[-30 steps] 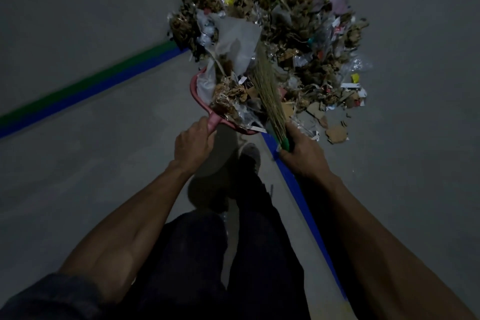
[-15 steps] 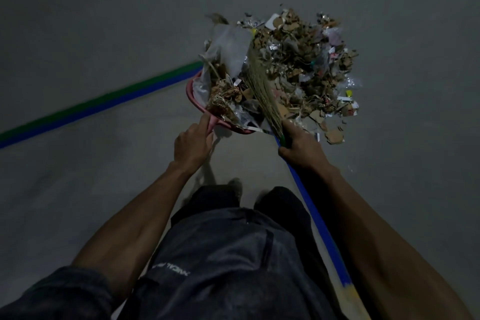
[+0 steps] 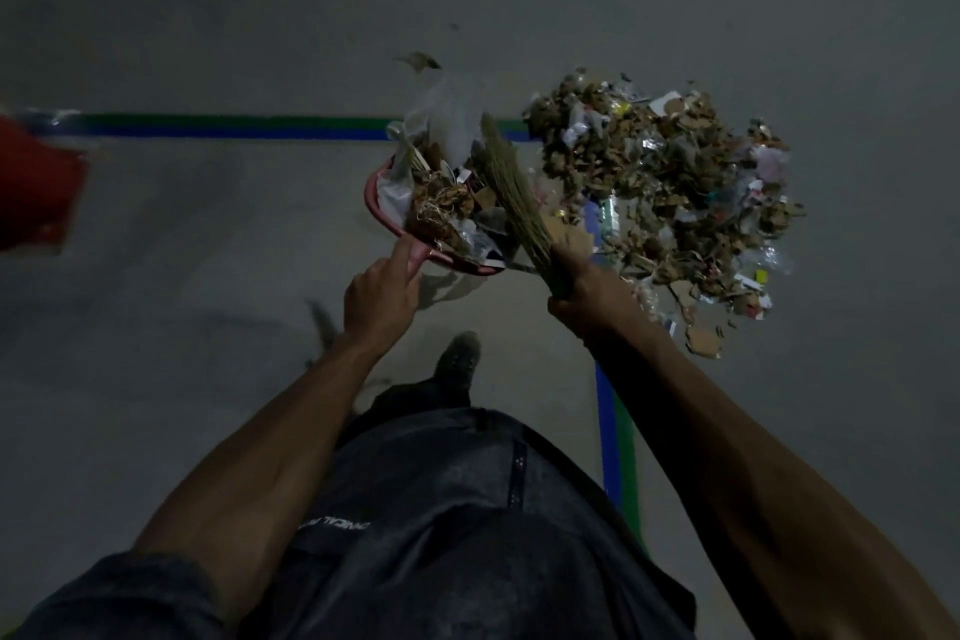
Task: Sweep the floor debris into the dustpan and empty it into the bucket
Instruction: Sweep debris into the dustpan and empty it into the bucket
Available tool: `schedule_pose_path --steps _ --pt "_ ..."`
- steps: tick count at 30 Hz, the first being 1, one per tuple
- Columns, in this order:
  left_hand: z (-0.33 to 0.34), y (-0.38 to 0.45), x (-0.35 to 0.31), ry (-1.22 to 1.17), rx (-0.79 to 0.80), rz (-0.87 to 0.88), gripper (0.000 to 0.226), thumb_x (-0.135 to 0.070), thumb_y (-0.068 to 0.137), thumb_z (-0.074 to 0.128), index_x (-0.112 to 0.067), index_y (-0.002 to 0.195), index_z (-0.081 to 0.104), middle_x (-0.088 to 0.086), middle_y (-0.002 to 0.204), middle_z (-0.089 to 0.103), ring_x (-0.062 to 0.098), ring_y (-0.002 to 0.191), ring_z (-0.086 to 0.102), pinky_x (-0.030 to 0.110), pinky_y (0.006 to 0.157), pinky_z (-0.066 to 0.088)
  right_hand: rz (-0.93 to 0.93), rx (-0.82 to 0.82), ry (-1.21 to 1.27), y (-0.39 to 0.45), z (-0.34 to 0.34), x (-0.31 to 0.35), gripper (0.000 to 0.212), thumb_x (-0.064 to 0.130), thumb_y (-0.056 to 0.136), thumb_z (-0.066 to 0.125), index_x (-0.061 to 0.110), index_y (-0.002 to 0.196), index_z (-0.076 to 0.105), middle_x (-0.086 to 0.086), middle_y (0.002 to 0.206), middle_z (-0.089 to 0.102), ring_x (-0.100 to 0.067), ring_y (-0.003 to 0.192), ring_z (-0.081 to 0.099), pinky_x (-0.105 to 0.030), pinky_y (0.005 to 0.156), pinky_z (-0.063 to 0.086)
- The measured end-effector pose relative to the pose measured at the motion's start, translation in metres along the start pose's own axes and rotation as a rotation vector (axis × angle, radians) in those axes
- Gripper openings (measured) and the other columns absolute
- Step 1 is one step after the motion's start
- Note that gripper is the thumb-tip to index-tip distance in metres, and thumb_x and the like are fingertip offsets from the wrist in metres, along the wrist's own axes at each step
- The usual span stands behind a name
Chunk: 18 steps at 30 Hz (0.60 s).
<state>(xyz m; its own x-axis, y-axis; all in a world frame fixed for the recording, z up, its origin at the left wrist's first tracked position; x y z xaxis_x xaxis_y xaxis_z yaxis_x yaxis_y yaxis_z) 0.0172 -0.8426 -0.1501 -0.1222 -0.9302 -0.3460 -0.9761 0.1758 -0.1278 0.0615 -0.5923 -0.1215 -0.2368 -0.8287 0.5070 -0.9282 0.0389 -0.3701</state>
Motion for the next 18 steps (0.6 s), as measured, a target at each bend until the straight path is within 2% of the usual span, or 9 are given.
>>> schedule_pose_path --steps 2,4,8,10,12,13,18 --pt "-0.009 -0.022 0.018 -0.029 -0.027 -0.061 0.053 -0.023 0.095 0.052 -0.02 0.145 0.035 0.02 0.101 0.063 0.042 0.086 0.06 0.043 0.067 0.045 -0.047 0.033 -0.015 -0.003 0.009 0.02 0.055 0.011 0.08 0.062 0.023 0.132 0.048 -0.007 0.096 0.061 -0.023 0.067 0.054 -0.034 0.06 0.05" --pt "-0.019 -0.042 0.037 -0.064 -0.051 -0.129 0.052 -0.024 0.095 0.053 -0.022 0.144 0.035 0.02 0.1 0.063 0.043 0.087 0.06 0.041 0.067 0.043 -0.09 0.076 -0.039 -0.003 0.02 0.041 0.056 0.01 0.079 0.062 0.025 0.132 0.048 -0.006 0.094 0.061 -0.023 0.067 0.055 -0.032 0.058 0.049" --pt "-0.034 -0.073 0.085 -0.093 -0.088 -0.263 0.05 -0.025 0.096 0.052 -0.024 0.144 0.034 0.02 0.102 0.063 0.043 0.09 0.06 0.04 0.069 0.043 -0.186 0.155 -0.081 0.004 0.048 0.089 0.056 0.01 0.08 0.061 0.025 0.132 0.047 -0.003 0.091 0.057 -0.016 0.057 0.05 -0.025 0.049 0.039" --pt "-0.043 -0.085 0.111 -0.108 -0.125 -0.307 0.051 -0.024 0.096 0.052 -0.023 0.144 0.035 0.02 0.102 0.063 0.043 0.091 0.06 0.042 0.07 0.044 -0.22 0.198 -0.102 0.011 0.063 0.117 0.053 0.009 0.082 0.06 0.023 0.131 0.046 -0.005 0.09 0.057 -0.017 0.057 0.052 -0.032 0.05 0.047" --pt "-0.053 -0.095 0.142 -0.123 -0.165 -0.348 0.052 -0.023 0.096 0.053 -0.022 0.145 0.035 0.02 0.101 0.063 0.043 0.09 0.06 0.039 0.066 0.04 -0.259 0.239 -0.133 0.018 0.08 0.15 0.053 0.009 0.082 0.059 0.022 0.132 0.045 -0.007 0.09 0.058 -0.022 0.06 0.056 -0.042 0.055 0.055" --pt "-0.057 -0.099 0.159 -0.125 -0.18 -0.369 0.053 -0.023 0.096 0.053 -0.023 0.145 0.035 0.02 0.101 0.063 0.043 0.09 0.06 0.037 0.065 0.037 -0.276 0.247 -0.143 0.023 0.09 0.167 0.054 0.009 0.082 0.059 0.023 0.133 0.045 -0.007 0.09 0.057 -0.024 0.061 0.056 -0.043 0.057 0.056" --pt "-0.084 -0.104 0.261 -0.128 -0.257 -0.451 0.053 -0.025 0.096 0.054 -0.022 0.146 0.035 0.02 0.098 0.064 0.044 0.088 0.06 0.037 0.065 0.035 -0.346 0.259 -0.152 0.056 0.15 0.26 0.061 0.01 0.085 0.058 0.03 0.14 0.041 -0.004 0.092 0.057 -0.014 0.058 0.052 -0.031 0.05 0.05"
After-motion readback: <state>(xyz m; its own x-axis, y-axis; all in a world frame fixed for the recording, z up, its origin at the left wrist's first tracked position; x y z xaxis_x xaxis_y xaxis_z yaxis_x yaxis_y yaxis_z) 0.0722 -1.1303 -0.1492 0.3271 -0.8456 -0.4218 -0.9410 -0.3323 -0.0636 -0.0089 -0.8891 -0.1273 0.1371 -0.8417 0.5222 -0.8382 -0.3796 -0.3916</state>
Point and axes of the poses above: each hand's wrist, its own y-axis towards the middle knuckle, its own z-axis out of the palm, x = y × z, the point moved 5 cm from there along y, towards the middle knuckle
